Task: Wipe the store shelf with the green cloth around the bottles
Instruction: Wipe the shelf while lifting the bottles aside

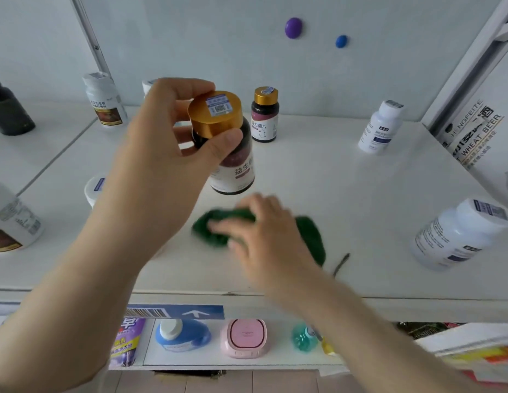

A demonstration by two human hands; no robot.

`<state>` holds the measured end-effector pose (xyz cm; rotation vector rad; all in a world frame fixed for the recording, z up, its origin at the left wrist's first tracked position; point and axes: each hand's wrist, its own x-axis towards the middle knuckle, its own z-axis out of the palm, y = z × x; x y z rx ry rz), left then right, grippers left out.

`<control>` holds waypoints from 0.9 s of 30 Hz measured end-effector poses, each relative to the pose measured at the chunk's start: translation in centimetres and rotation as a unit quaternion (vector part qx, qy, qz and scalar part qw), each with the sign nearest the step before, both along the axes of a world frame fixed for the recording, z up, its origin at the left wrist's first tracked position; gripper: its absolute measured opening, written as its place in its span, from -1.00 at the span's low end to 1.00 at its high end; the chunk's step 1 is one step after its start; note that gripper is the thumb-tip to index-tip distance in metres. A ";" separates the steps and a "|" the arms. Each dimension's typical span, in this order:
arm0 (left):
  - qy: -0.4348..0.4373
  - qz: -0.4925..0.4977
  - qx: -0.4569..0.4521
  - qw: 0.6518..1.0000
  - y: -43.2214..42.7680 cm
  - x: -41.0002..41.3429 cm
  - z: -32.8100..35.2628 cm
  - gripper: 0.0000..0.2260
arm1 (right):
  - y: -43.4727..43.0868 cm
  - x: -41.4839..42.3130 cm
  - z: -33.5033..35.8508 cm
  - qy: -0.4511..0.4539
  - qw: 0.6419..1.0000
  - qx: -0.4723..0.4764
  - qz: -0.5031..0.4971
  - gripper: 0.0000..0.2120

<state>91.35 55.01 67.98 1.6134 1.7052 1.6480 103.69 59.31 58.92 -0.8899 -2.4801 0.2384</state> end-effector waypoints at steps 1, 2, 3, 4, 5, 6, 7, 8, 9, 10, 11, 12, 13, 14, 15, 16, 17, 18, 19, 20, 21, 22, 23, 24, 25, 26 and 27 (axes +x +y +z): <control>0.000 0.005 -0.001 1.000 0.0 0.0 0.0 -0.68 | -2.2 0.6 -0.2 0.017 0.999 -0.011 0.044 -0.65; 0.000 0.007 -0.002 1.000 0.0 0.1 -0.1 -0.68 | -3.2 1.5 -0.3 0.019 0.998 -0.009 0.061 -0.65; -0.002 0.007 -0.003 1.000 0.0 0.2 -0.2 -0.68 | -3.1 2.6 -0.2 0.005 0.998 -0.010 0.057 -0.66; -0.003 0.004 -0.005 1.000 0.0 0.4 -0.2 -0.68 | -1.9 3.5 0.1 0.000 1.000 -0.011 0.029 -0.66; -0.003 0.002 -0.007 1.000 -0.1 0.6 -0.3 -0.68 | 0.1 4.4 0.4 -0.002 1.000 -0.019 -0.019 -0.66; 0.000 0.001 -0.009 1.000 -0.3 0.8 -0.4 -0.68 | 2.6 5.3 0.4 0.004 0.997 -0.009 -0.083 -0.67; 0.004 0.001 -0.012 1.000 -0.4 1.0 -0.5 -0.68 | 5.2 6.1 0.6 -0.010 0.988 -0.001 -0.156 -0.66; 0.008 0.001 -0.017 1.000 -0.4 1.2 -0.6 -0.68 | 7.3 6.4 1.1 -0.028 0.974 -0.008 -0.227 -0.65; 0.011 -0.002 -0.023 1.000 -0.3 1.4 -0.7 -0.67 | 8.7 6.3 1.4 -0.028 0.958 -0.022 -0.285 -0.65; 0.013 -0.008 -0.028 0.999 -0.2 1.5 -0.8 -0.67 | 9.1 5.8 1.6 -0.026 0.944 -0.039 -0.328 -0.65; 0.013 -0.014 -0.034 0.999 -0.1 1.7 -0.9 -0.68 | 8.4 5.1 1.5 -0.027 0.938 -0.046 -0.344 -0.65; 0.014 -0.018 -0.038 0.999 0.2 1.8 -1.0 -0.68 | 7.1 4.2 1.1 -0.028 0.944 -0.038 -0.326 -0.66; 0.015 -0.023 -0.044 0.999 0.5 1.9 -1.1 -0.68 | 5.3 3.4 0.4 -0.022 0.959 -0.028 -0.282 -0.67; 0.015 -0.028 -0.048 0.998 0.8 1.9 -1.2 -0.69 | 3.0 2.8 -0.1 -0.009 0.976 -0.004 -0.219 -0.68; 0.013 -0.033 -0.052 0.998 1.1 2.0 -1.3 -0.69 | 0.7 2.6 -0.3 0.008 0.987 0.012 -0.161 -0.68; 0.010 -0.039 -0.056 0.998 1.3 2.1 -1.5 -0.69 | -1.4 3.0 -0.4 0.006 0.993 0.016 -0.115 -0.69; 0.008 -0.043 -0.061 0.997 1.6 2.2 -1.7 -0.69 | -2.9 3.7 -0.2 0.005 0.996 0.016 -0.086 -0.68; 0.007 -0.046 -0.068 0.997 1.7 2.4 -2.0 -0.69 | -3.8 4.8 0.0 -0.001 0.997 0.018 -0.074 -0.67; 0.006 -0.049 -0.075 0.996 1.8 2.5 -2.2 -0.69 | -3.9 6.0 0.2 -0.009 0.997 0.023 -0.078 -0.68; 0.005 -0.052 -0.081 0.995 1.9 2.6 -2.4 -0.69 | -3.1 7.2 0.5 -0.009 0.995 0.016 -0.102 -0.70; 0.005 -0.053 -0.084 0.995 2.0 2.7 -2.5 -0.68 | -2.0 8.0 0.8 -0.007 0.989 -0.001 -0.145 -0.70; 0.008 -0.051 -0.085 0.995 2.0 2.7 -2.5 -0.68 | -0.4 8.6 1.0 -0.010 0.981 -0.019 -0.194 -0.69; 0.012 -0.049 -0.085 0.995 2.1 2.6 -2.5 -0.68 | 1.1 9.0 1.1 -0.002 0.970 -0.029 -0.240 -0.68; 0.015 -0.047 -0.083 0.995 2.1 2.6 -2.4 -0.68 | 1.9 8.7 1.2 -0.008 0.962 -0.032 -0.270 -0.68; 0.016 -0.045 -0.080 0.996 2.2 2.5 -2.2 -0.69 | 1.8 7.9 1.2 -0.016 0.960 -0.036 -0.277 -0.67; 0.014 -0.045 -0.077 0.996 2.2 2.5 -2.1 -0.70 | 0.9 6.8 1.1 -0.018 0.964 -0.036 -0.262 -0.67; 0.011 -0.046 -0.076 0.996 2.3 2.5 -2.1 -0.70 | -0.7 5.7 1.0 -0.025 0.972 -0.028 -0.231 -0.68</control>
